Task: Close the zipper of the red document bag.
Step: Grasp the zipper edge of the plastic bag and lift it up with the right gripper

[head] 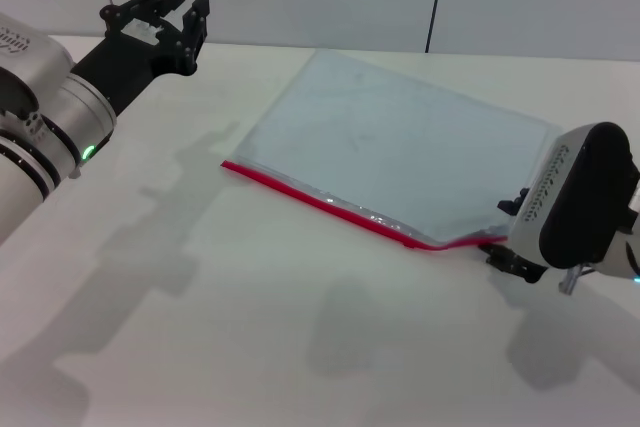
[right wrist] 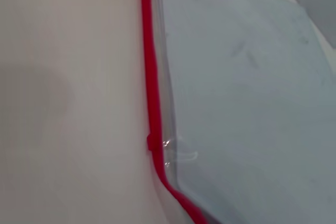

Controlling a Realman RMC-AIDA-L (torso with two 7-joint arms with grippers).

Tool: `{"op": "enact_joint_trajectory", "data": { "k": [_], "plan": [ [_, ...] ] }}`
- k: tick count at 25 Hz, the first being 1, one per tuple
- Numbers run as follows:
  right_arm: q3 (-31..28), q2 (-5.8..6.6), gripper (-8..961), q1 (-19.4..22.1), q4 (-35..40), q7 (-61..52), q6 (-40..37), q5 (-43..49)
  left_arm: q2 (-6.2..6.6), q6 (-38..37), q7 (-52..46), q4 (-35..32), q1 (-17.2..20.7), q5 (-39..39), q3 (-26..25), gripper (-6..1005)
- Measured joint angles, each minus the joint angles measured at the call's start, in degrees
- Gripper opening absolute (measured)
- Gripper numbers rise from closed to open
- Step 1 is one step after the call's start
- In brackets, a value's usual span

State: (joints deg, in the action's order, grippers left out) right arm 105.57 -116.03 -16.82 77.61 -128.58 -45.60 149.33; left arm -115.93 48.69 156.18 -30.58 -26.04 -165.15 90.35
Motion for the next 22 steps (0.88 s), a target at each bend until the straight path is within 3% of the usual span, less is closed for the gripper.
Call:
{"op": "enact_joint_trajectory", "data": {
  "k": [22],
  "plan": [
    [0.10, 0.01, 533, -4.34, -5.09, 0.00, 1.31, -0.49, -0.09, 0.00, 0.00, -0.09, -0.07, 0.00, 0.10, 293]
  ]
}}
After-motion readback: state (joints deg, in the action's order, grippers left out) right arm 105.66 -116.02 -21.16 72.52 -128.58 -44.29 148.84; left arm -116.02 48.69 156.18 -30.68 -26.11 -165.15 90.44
